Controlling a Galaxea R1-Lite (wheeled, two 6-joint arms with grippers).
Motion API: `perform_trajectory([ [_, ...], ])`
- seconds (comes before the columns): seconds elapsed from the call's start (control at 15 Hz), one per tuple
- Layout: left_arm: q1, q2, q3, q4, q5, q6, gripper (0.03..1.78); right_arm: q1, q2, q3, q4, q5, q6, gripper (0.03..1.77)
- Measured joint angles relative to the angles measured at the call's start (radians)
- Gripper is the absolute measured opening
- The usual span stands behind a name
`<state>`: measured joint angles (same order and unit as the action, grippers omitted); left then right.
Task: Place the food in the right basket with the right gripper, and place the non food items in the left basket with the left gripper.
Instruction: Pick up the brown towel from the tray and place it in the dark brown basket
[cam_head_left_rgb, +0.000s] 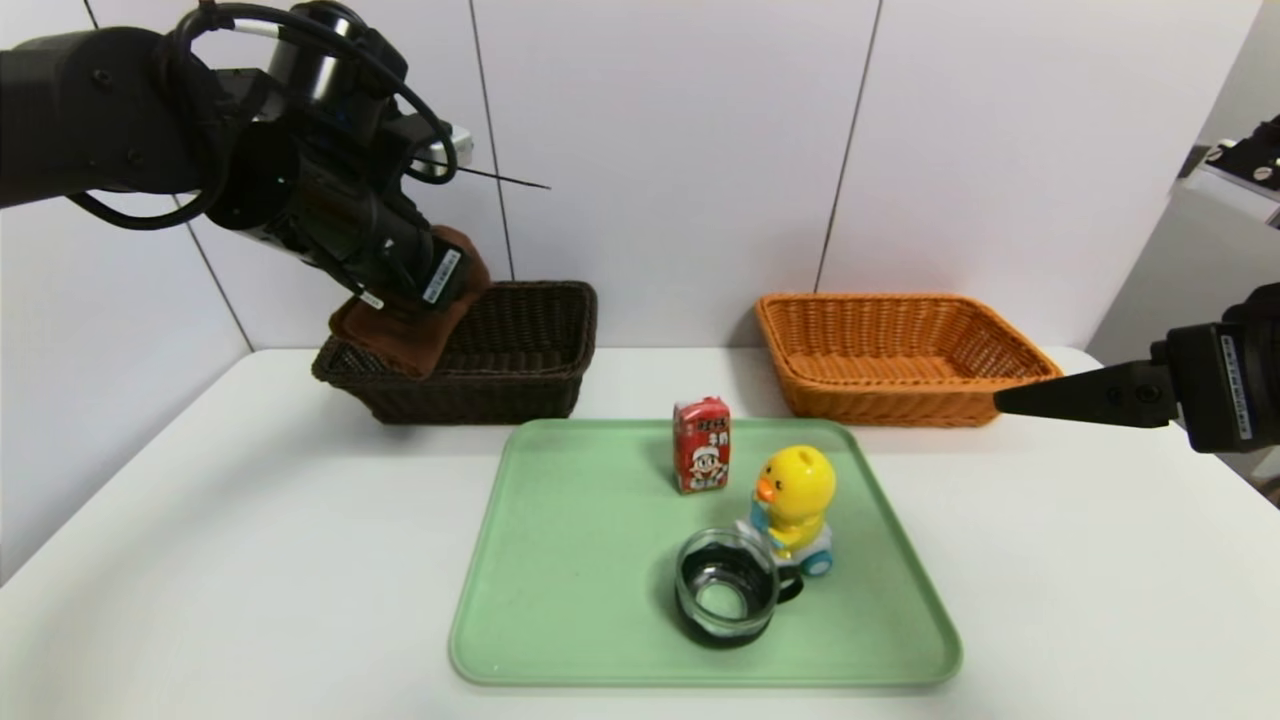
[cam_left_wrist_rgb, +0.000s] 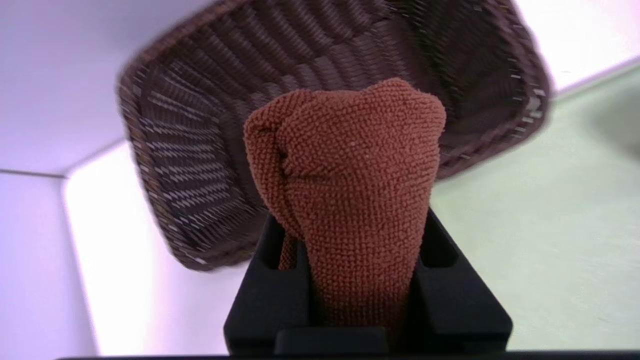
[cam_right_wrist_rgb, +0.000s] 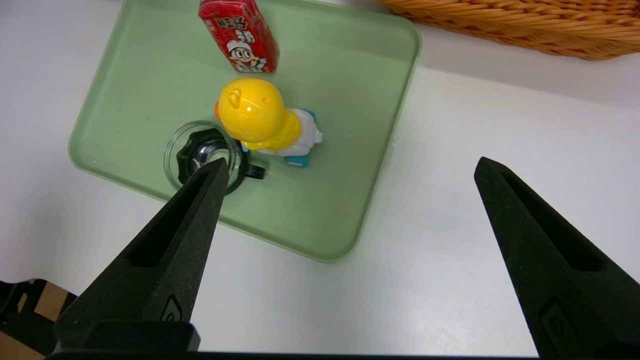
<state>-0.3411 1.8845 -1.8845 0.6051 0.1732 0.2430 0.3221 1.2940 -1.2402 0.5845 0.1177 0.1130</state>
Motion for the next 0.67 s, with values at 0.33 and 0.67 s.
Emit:
perform_trajectory([
  [0.33, 0.066, 0.084, -0.039, -0.159, 0.0, 0.278, 0.47, 0.0, -0.019, 0.022, -0.003, 0.002, -0.001, 1.7],
  [0.67, 0.086, 0.204, -0.079, -0.326, 0.009, 0.396, 0.47, 0.0, -0.027, 0.025, -0.003, -0.004, -0.001, 1.7],
])
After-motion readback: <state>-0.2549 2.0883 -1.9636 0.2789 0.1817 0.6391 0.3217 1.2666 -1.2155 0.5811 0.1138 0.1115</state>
